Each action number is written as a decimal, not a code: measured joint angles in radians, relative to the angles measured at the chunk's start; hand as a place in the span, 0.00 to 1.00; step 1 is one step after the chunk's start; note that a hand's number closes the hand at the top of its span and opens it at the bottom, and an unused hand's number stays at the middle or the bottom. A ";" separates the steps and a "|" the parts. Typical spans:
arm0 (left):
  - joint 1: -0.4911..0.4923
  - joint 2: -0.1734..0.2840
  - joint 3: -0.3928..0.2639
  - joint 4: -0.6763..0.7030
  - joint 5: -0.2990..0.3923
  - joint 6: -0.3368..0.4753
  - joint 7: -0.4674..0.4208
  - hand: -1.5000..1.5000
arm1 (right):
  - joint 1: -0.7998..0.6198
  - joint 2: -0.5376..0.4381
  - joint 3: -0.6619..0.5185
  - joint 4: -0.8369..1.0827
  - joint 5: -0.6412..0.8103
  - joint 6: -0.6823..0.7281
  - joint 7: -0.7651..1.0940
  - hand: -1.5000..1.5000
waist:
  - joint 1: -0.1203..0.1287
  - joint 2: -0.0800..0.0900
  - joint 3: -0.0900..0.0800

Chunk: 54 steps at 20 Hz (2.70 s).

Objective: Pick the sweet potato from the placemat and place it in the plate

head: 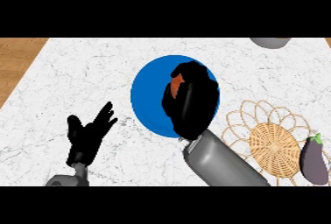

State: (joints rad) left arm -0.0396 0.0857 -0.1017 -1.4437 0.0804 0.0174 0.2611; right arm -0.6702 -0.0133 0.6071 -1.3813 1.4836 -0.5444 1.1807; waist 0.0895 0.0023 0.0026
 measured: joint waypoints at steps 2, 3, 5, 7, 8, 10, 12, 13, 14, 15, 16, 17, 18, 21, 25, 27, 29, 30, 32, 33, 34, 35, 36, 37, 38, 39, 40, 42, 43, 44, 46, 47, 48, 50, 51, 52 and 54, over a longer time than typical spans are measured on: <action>0.001 0.003 0.005 0.000 0.005 -0.005 -0.003 0.50 | 0.000 0.000 -0.017 0.026 0.040 -0.022 0.011 1.00 | -0.006 0.002 0.000; 0.004 0.005 0.008 -0.001 0.007 -0.006 -0.005 0.50 | 0.005 0.000 -0.028 0.040 0.057 -0.037 0.014 1.00 | -0.009 0.003 0.000; 0.004 0.007 0.014 -0.003 0.006 -0.001 -0.004 0.50 | 0.014 0.000 -0.052 0.071 0.084 -0.069 0.015 1.00 | -0.015 0.006 0.001; 0.009 0.006 0.015 -0.005 0.005 0.000 -0.011 0.50 | 0.016 0.000 -0.078 0.105 0.099 -0.103 0.014 1.00 | -0.019 0.007 0.001; 0.011 0.005 0.014 -0.008 0.005 0.001 -0.013 0.50 | 0.018 0.000 -0.088 0.122 0.105 -0.123 0.011 1.00 | -0.019 0.008 0.001; 0.015 0.008 0.019 -0.009 0.010 -0.005 -0.020 0.50 | 0.016 0.001 -0.112 0.153 0.107 -0.159 0.007 1.00 | -0.021 0.009 0.001; 0.013 0.002 0.015 -0.010 0.004 0.003 -0.018 0.50 | 0.005 0.001 -0.146 0.198 0.101 -0.204 -0.006 1.00 | -0.023 0.010 0.001; 0.017 -0.003 0.011 -0.015 0.001 0.009 -0.015 0.50 | 0.005 0.001 -0.156 0.216 0.101 -0.225 -0.009 1.00 | -0.024 0.010 0.001; 0.021 -0.004 0.011 -0.020 0.002 0.010 -0.016 0.50 | -0.003 0.002 -0.172 0.237 0.098 -0.242 -0.012 1.00 | -0.025 0.010 0.001; 0.019 -0.002 0.014 -0.019 0.004 0.007 -0.014 0.50 | -0.013 0.002 -0.185 0.257 0.092 -0.258 -0.014 1.00 | -0.026 0.010 0.001; 0.019 -0.001 0.015 -0.019 0.007 0.005 -0.015 0.50 | -0.008 0.003 -0.205 0.271 0.061 -0.264 -0.011 1.00 | -0.026 0.011 0.001; 0.018 -0.004 0.012 -0.020 0.005 0.005 -0.015 0.50 | -0.003 0.003 -0.222 0.292 0.027 -0.265 -0.007 0.00 | -0.024 0.012 0.001; 0.018 -0.008 0.009 -0.022 0.002 0.009 -0.012 0.50 | -0.006 0.004 -0.239 0.320 -0.011 -0.261 -0.004 0.00 | -0.023 0.013 0.001; 0.011 -0.014 0.002 -0.020 -0.003 0.012 -0.009 0.50 | -0.025 0.007 -0.277 0.421 -0.148 -0.271 -0.024 0.00 | -0.017 0.018 0.002; 0.005 -0.006 0.014 -0.006 0.005 -0.004 -0.027 0.50 | -0.065 0.010 -0.285 0.552 -0.344 -0.360 -0.113 0.00 | -0.013 0.020 0.003; 0.010 -0.003 0.014 -0.010 0.004 -0.007 -0.035 0.50 | -0.078 0.011 -0.280 0.593 -0.436 -0.406 -0.177 0.00 | -0.014 0.019 0.003; 0.010 -0.004 0.013 -0.006 0.004 -0.011 -0.041 0.50 | -0.084 0.010 -0.271 0.616 -0.511 -0.454 -0.245 0.00 | -0.014 0.019 0.004; 0.012 -0.004 0.014 -0.003 0.001 -0.010 -0.048 0.50 | -0.088 0.010 -0.268 0.616 -0.541 -0.480 -0.280 0.00 | -0.015 0.019 0.004; 0.013 -0.002 0.018 -0.008 0.004 -0.009 -0.042 0.50 | -0.097 0.009 -0.267 0.610 -0.583 -0.534 -0.334 0.00 | -0.016 0.018 0.004; 0.010 -0.005 0.017 -0.011 0.005 -0.006 -0.029 0.50 | -0.096 0.009 -0.264 0.603 -0.602 -0.562 -0.360 0.00 | -0.019 0.017 0.004; 0.014 -0.007 0.018 -0.010 0.004 -0.002 -0.030 0.50 | -0.084 0.008 -0.259 0.588 -0.625 -0.589 -0.387 0.00 | -0.024 0.015 0.004; 0.018 -0.008 0.019 -0.010 0.002 0.001 -0.032 0.50 | -0.076 0.008 -0.259 0.577 -0.647 -0.616 -0.410 0.00 | -0.027 0.014 0.004; 0.023 -0.006 0.021 -0.013 0.003 0.001 -0.037 0.50 | -0.071 0.008 -0.254 0.564 -0.672 -0.636 -0.428 0.00 | -0.031 0.012 0.003; 0.025 -0.001 0.029 -0.011 0.006 -0.001 -0.036 0.50 | -0.064 0.008 -0.252 0.549 -0.696 -0.654 -0.446 0.00 | -0.037 0.010 0.003; 0.023 -0.003 0.030 -0.007 0.004 0.003 -0.036 0.50 | -0.060 0.008 -0.253 0.540 -0.721 -0.670 -0.461 0.00 | -0.041 0.009 0.004; 0.014 0.006 0.042 -0.001 0.011 -0.003 -0.028 0.50 | -0.044 0.008 -0.237 0.513 -0.748 -0.684 -0.472 0.00 | -0.046 0.008 0.003; 0.021 0.001 0.037 -0.001 0.005 0.001 -0.039 0.50 | -0.032 0.008 -0.229 0.492 -0.775 -0.695 -0.484 0.00 | -0.050 0.006 0.003; 0.033 -0.004 0.035 -0.011 0.003 0.007 -0.038 0.50 | 0.018 0.009 -0.197 0.426 -0.836 -0.715 -0.521 0.00 | -0.059 0.003 0.003; 0.038 -0.005 0.036 -0.011 0.001 0.008 -0.044 0.50 | 0.050 0.004 -0.181 0.379 -0.868 -0.717 -0.545 0.00 | -0.064 0.002 0.003; 0.040 -0.003 0.040 -0.013 0.002 0.010 -0.038 0.50 | 0.086 0.006 -0.160 0.337 -0.895 -0.721 -0.569 0.00 | -0.068 0.000 0.003; 0.042 0.007 0.056 -0.013 0.016 0.001 -0.034 0.50 | 0.159 -0.011 -0.117 0.237 -0.953 -0.718 -0.615 0.00 | -0.076 -0.001 0.003; 0.047 0.001 0.052 -0.014 0.008 0.009 -0.039 0.50 | 0.191 -0.010 -0.093 0.197 -0.966 -0.715 -0.632 0.00 | -0.079 -0.002 0.003; 0.044 0.004 0.060 -0.011 0.013 0.006 -0.035 0.50 | 0.226 -0.011 -0.070 0.160 -0.981 -0.712 -0.653 0.00 | -0.081 -0.003 0.002; 0.052 -0.003 0.051 -0.020 0.005 0.012 -0.037 0.50 | 0.297 -0.013 -0.020 0.104 -1.013 -0.712 -0.702 0.00 | -0.083 -0.004 0.002; 0.052 -0.005 0.052 -0.012 0.003 0.011 -0.045 0.50 | 0.336 -0.022 0.006 0.068 -1.026 -0.708 -0.720 0.00 | -0.085 -0.005 0.003; 0.055 -0.005 0.052 -0.012 -0.001 0.012 -0.052 0.50 | 0.370 -0.041 0.021 0.027 -1.037 -0.698 -0.729 0.00 | -0.087 -0.006 0.003; 0.054 0.000 0.058 -0.017 0.003 0.009 -0.039 0.50 | 0.445 -0.056 0.059 -0.031 -1.019 -0.683 -0.736 0.00 | -0.090 -0.007 0.002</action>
State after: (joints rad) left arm 0.0147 0.0857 -0.0435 -1.4605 0.0833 0.0261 0.2218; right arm -0.2256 -0.0690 0.6662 -1.4125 0.4648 -1.2273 0.4450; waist -0.0008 -0.0044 0.0047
